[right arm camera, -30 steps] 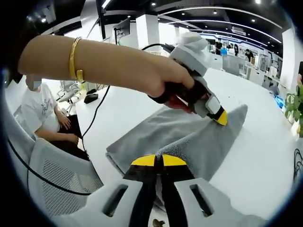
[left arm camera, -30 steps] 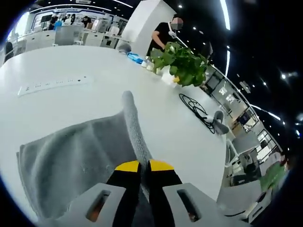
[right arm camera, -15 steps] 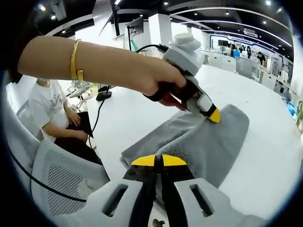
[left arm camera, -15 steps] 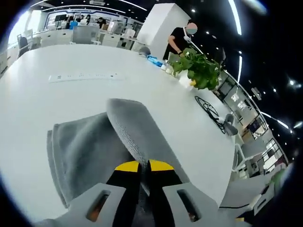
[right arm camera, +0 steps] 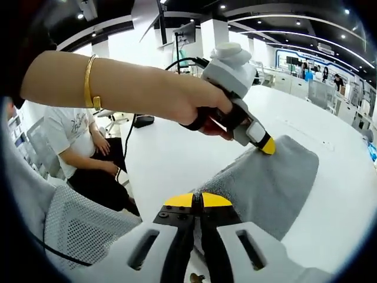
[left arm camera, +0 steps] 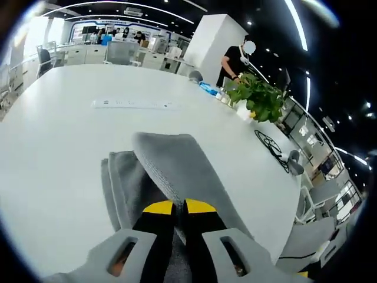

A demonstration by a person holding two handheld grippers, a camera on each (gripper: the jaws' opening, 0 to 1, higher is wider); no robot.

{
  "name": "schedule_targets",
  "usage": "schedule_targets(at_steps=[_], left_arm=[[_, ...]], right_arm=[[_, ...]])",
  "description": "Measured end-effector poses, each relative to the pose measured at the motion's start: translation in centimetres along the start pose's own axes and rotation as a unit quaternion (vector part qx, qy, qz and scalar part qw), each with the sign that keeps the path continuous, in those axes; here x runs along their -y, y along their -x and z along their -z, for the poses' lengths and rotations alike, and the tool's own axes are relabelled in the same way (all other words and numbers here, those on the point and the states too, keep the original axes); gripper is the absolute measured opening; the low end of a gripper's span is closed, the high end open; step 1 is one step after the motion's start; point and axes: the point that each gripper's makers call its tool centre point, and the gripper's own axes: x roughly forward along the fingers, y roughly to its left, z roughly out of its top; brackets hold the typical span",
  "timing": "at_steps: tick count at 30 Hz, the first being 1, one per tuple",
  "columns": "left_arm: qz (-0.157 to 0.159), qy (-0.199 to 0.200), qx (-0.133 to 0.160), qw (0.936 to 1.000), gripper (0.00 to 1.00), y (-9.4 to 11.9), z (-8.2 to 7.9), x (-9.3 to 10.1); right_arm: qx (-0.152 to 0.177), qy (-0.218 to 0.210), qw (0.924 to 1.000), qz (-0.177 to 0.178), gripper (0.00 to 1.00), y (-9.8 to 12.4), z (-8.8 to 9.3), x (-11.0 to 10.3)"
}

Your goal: Fold the towel on the table until its edges align and the towel forms a compact rectangular stack.

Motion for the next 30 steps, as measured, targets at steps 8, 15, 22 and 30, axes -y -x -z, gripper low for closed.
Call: schedule_targets(at_steps=[8, 15, 22, 30], left_arm=[[-0.023, -0.003, 0.015, 0.9996, 0.05, 1.5, 0.4, -1.6], [-0.036, -0.001, 0.024, 0.9991, 0.05, 2.0, 0.9, -2.5], [-0.050, 0.009, 0.000, 0.9987, 0.05, 1.8, 2.7, -3.7], [-0.080, 0.034, -0.024, 0.9959, 0.06, 1.5, 5.6, -5.0]], right_arm=[[-0.018, 0.016, 0.9995, -0.018, 0.00, -1.7, 0.9, -1.8], [-0.031, 0.029, 0.9989, -0.021, 0.00, -2.7, 1.5, -2.5], [-0.061, 0.042, 0.9969, -0.026, 0.00, -4.4, 3.3, -3.1], [-0.075, 0.039, 0.9956, -0.041, 0.01, -5.5, 4.5, -3.5]])
